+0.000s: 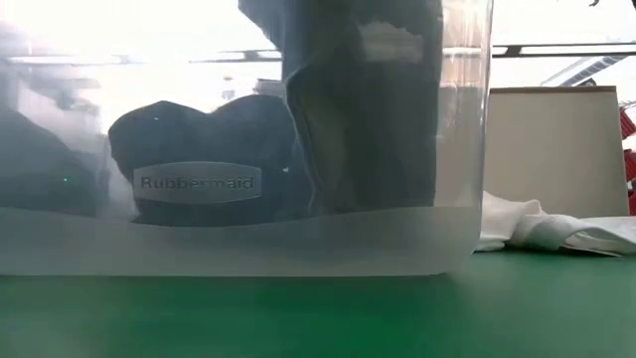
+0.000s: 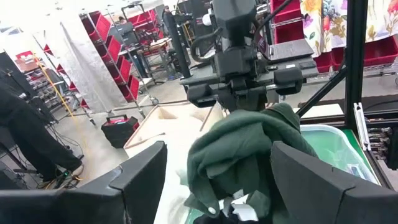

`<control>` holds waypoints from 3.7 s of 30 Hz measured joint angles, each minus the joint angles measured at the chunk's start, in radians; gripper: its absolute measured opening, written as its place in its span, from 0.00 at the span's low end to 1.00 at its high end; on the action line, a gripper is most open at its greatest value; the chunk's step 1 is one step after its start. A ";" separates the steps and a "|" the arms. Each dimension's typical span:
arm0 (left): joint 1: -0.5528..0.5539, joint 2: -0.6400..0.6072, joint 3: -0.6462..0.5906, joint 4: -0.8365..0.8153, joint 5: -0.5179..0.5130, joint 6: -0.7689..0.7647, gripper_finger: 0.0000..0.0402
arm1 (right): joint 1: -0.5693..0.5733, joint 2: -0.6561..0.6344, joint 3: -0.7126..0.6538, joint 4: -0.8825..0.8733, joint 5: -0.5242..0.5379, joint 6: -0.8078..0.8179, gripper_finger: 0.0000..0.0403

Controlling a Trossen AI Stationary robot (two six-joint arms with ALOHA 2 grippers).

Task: Sort clothes
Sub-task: Put the dark green shirt into the transparent bin, then put the white pants into the laundry organizer

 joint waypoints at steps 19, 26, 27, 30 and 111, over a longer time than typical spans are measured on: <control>0.000 0.003 -0.016 -0.032 0.002 -0.038 0.66 | 0.000 0.026 -0.009 0.023 -0.003 -0.026 0.46; 0.000 0.003 -0.016 -0.038 0.002 -0.044 0.66 | 0.000 0.026 -0.007 0.034 -0.003 -0.047 0.59; 0.000 0.003 -0.016 -0.042 0.002 -0.048 0.66 | 0.000 0.026 -0.004 0.034 -0.003 -0.052 0.60; 0.000 0.003 -0.016 -0.055 0.002 -0.066 0.66 | 0.000 0.026 0.010 0.034 -0.002 -0.076 0.61; -0.044 0.190 0.006 -0.603 0.891 -0.922 0.66 | 0.455 -0.147 -0.796 -0.023 0.366 0.668 0.48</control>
